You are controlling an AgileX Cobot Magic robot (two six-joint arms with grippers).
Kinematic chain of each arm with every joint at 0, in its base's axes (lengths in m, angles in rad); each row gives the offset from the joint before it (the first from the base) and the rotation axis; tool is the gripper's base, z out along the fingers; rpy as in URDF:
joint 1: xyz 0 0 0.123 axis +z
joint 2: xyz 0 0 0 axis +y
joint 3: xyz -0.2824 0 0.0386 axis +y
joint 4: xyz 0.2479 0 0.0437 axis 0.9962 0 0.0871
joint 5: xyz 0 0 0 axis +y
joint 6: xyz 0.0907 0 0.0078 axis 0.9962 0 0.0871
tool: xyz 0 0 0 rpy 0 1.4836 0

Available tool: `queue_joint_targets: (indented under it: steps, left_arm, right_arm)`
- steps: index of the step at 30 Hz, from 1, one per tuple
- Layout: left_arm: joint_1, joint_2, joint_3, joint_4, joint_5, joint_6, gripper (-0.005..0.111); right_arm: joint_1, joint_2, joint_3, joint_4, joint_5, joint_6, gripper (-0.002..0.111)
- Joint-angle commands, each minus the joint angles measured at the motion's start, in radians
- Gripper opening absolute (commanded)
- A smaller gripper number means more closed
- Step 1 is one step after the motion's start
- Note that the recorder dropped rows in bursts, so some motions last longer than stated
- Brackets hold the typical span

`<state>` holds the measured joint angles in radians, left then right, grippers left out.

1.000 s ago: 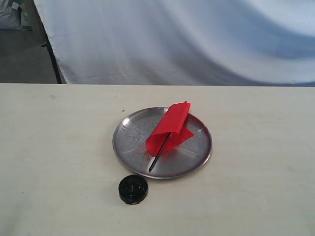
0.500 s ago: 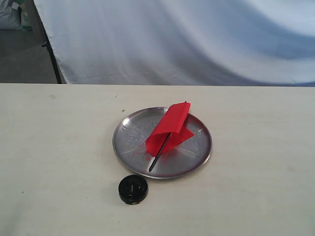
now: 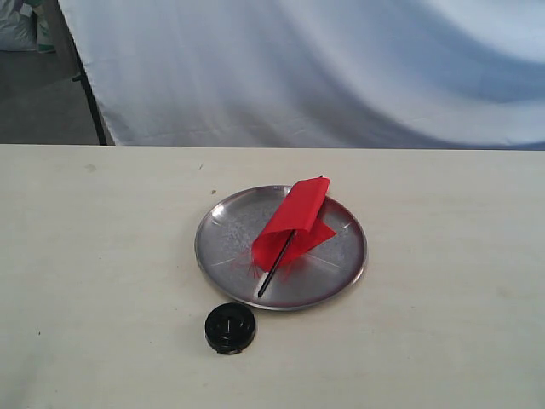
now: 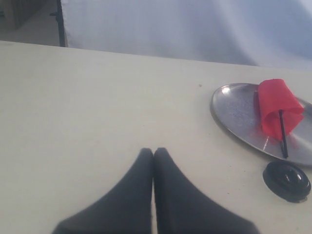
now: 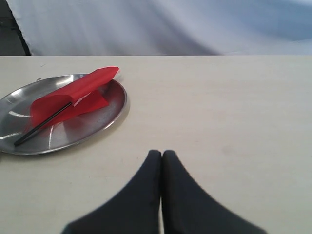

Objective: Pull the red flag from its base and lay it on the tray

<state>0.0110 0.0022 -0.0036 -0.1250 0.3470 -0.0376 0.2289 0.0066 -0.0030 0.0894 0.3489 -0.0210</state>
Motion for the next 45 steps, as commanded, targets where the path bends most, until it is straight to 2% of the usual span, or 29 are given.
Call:
queue_joint_targets:
  steps: [1,45]
  left_arm:
    - [0.002,-0.002,0.004,-0.008,-0.003,-0.004,0.0]
    - [0.002,-0.002,0.004,-0.008,-0.003,-0.004,0.0]
  right_arm:
    - [-0.006,-0.007,0.003,-0.013,-0.028,0.001,0.0]
    - [-0.006,-0.007,0.003,-0.005,0.014,0.009,0.0]
